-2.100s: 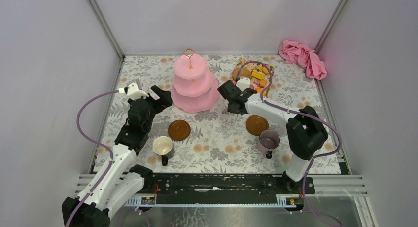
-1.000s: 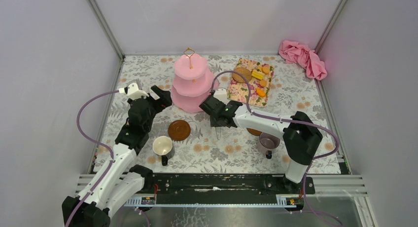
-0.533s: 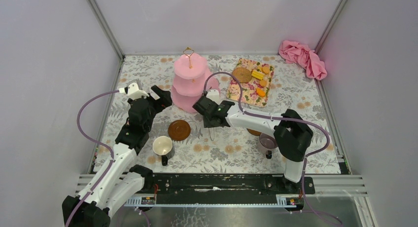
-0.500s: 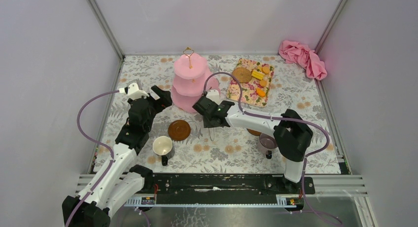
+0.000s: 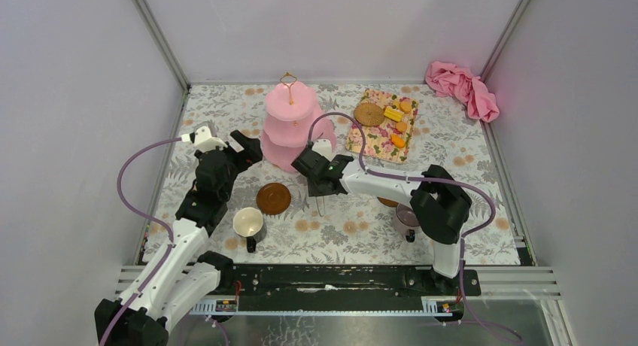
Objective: Serve the afternoon tea
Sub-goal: Place the desert on the desert table.
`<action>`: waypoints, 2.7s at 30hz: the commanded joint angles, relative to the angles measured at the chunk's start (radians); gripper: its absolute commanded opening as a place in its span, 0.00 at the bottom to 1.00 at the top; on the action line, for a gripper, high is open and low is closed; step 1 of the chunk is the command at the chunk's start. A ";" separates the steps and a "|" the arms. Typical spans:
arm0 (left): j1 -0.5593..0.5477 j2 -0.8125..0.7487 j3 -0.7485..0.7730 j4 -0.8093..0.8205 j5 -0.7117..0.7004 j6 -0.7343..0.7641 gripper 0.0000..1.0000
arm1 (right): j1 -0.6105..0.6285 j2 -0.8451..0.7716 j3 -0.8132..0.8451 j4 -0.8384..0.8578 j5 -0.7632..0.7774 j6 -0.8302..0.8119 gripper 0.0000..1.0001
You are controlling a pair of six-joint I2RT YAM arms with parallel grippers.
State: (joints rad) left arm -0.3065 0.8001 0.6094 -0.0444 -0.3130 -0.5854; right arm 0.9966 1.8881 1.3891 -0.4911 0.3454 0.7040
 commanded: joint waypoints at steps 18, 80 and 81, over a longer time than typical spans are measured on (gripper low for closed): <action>0.006 -0.016 0.009 0.037 -0.008 0.012 1.00 | 0.009 0.086 0.126 0.009 -0.001 -0.021 0.27; 0.007 -0.004 0.012 0.044 -0.003 0.013 1.00 | -0.003 -0.009 0.067 -0.023 -0.017 -0.054 0.47; 0.006 -0.004 0.011 0.044 -0.003 0.012 1.00 | 0.000 -0.018 0.060 -0.025 -0.015 -0.054 0.47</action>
State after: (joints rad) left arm -0.3065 0.8040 0.6094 -0.0444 -0.3126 -0.5858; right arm 0.9802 1.9560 1.4647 -0.5125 0.2977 0.6594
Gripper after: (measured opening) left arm 0.998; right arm 0.473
